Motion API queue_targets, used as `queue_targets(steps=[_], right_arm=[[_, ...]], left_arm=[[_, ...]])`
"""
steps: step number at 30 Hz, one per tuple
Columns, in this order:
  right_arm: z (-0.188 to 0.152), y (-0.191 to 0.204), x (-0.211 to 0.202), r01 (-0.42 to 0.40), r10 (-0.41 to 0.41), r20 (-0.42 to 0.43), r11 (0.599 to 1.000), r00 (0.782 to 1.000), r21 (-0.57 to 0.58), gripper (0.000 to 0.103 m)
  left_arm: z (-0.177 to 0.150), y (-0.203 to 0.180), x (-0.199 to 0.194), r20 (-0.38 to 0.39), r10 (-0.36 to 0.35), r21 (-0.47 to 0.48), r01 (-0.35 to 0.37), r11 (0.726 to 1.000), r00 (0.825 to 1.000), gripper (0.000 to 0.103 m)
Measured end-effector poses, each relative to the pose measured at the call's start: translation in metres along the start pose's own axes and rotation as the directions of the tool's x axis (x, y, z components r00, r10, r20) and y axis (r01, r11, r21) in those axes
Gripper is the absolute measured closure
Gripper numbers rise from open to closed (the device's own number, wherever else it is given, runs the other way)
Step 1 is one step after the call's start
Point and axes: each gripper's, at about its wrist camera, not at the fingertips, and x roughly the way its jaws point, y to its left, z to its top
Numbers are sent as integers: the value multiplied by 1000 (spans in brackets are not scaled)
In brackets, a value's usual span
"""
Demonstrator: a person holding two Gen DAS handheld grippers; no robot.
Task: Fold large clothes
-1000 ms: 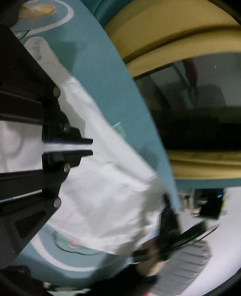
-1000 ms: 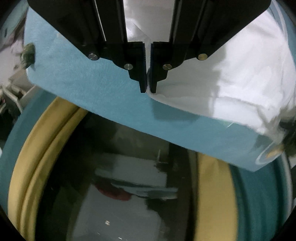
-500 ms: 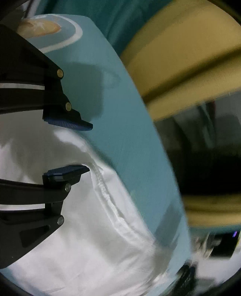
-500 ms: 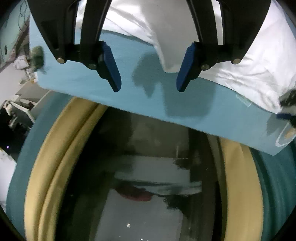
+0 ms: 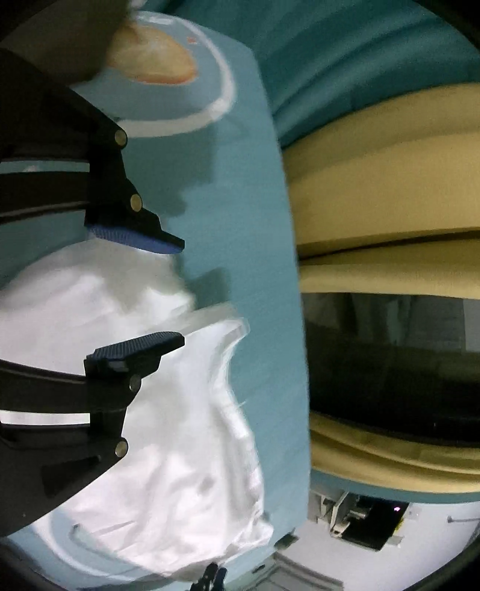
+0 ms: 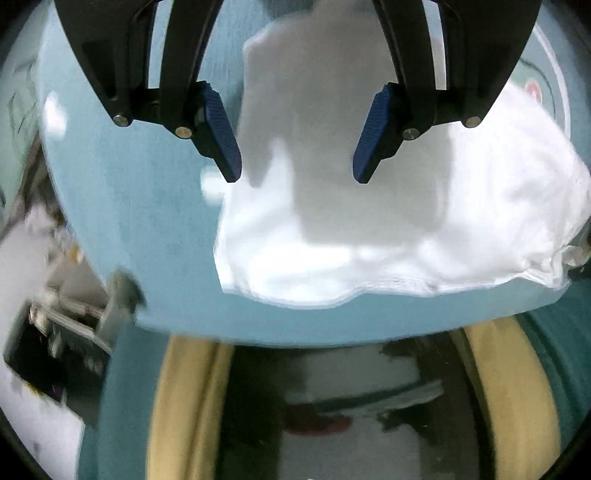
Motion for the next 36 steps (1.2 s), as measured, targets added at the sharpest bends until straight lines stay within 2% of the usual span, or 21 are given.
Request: queue_targets(steps=[4,6,8,9,10,11,13,14,15,16,17,20,24,29,36], right_arm=[[-25,-6,-9,-28,27,7,998,1000,53,40],[-34,-6,-12,-42,40,26,997,999,66,40],[-42,-3,-16,-52,50,44,997,998,49,54],[-44,0,-17,-58,56,45,998,997,36,65],[-47,0,-19,-78,76,43,996,996,37,81],[-49,0,-19,-108,106,42,993,993,37,86],[-53,3,-22,-118,117,45,993,992,18,92],[-55,6,-23,-124,123,46,992,991,7,93],[-57,6,-25,-125,125,49,992,991,2,94],[-58,7,-27,-126,126,52,992,991,-1,94],[-61,7,-30,-132,132,54,991,990,-2,94],[-71,7,-46,-127,126,70,992,990,2,95],[-80,1,-71,-113,113,93,994,989,-1,95],[-94,-5,-100,-100,101,111,995,989,-15,95],[-124,-9,-127,-93,93,109,996,990,-9,95]], left_arm=[[-40,-4,-19,-19,8,-48,-9,999,1000,55],[-58,-4,-21,-45,-12,-90,8,996,999,55],[-77,-8,-14,-90,-29,-93,20,995,996,55],[-85,-8,-8,-108,-23,-90,13,996,994,55],[-89,-9,-5,-114,-20,-92,10,996,993,55],[-94,-11,-8,-86,-10,-94,2,996,996,55],[-101,-16,-11,-57,12,-105,-18,994,998,55],[-105,-20,-12,-38,25,-112,-29,993,999,55],[-107,-25,-13,-24,34,-93,-36,995,999,60],[-108,-31,-15,-18,-2,-71,0,997,1000,88],[-110,-31,-19,-24,-34,-68,32,997,999,93],[-110,-38,-32,2,-21,-42,21,999,1000,96],[-112,-26,-60,48,-39,-87,43,995,998,97],[-119,-30,-91,75,-63,-99,71,993,995,97],[-159,-37,-125,60,-96,-115,103,988,994,96]])
